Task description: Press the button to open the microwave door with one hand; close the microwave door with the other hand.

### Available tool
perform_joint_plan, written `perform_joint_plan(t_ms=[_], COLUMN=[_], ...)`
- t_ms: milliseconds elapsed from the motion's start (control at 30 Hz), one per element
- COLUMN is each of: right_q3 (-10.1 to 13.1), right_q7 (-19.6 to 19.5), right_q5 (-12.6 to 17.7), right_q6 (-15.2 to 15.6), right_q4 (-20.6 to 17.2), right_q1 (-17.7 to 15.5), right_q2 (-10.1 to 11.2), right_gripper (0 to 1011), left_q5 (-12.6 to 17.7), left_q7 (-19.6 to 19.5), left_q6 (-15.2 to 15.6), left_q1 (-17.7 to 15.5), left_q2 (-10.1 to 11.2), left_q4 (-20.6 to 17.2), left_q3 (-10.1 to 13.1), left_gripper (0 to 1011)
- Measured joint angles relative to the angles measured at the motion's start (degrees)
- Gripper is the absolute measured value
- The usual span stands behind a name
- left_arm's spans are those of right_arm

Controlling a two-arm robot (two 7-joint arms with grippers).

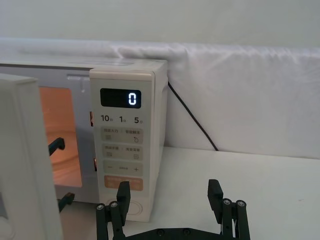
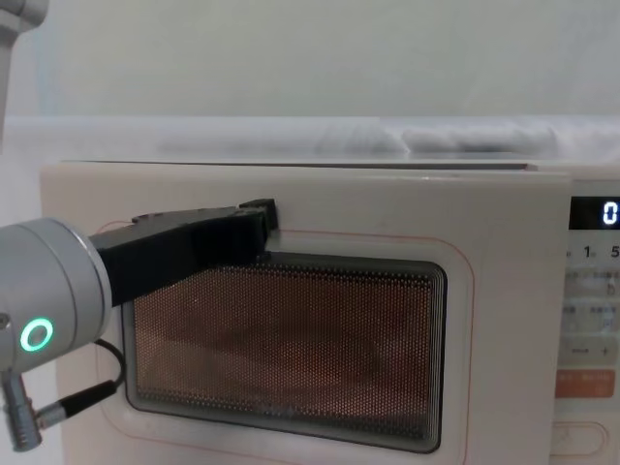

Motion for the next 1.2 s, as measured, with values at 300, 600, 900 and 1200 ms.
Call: perform_joint_plan(t_ms=[300, 600, 900, 1200], right_q3=[0.0, 0.0, 0.0, 0.0], right_q7=[0.0, 0.0, 0.0, 0.0], right_q5=[0.0, 0.0, 0.0, 0.0], right_q6=[0.0, 0.0, 0.0, 0.0], right_q4=[0.0, 0.0, 0.0, 0.0], right_q1=[0.0, 0.0, 0.0, 0.0], right_q2=[0.0, 0.0, 0.0, 0.0], right_gripper=[1002, 1002, 1002, 1002], left_q5=[1.6, 2.4, 2.0, 3.0], left_q7=[0.1, -2.3, -4.1, -3.9], left_q6=[0.6, 1.3, 2.0, 3.3], left_q1=[-2.1, -4.9, -5.7, -6.9], left_q2=[-1.1, -1.3, -0.8, -0.4], left_q4=[2.3, 3.4, 3.3, 4.4], left_q3=[-0.1, 0.3, 1.2, 2.1], left_gripper=[0, 0, 0, 0])
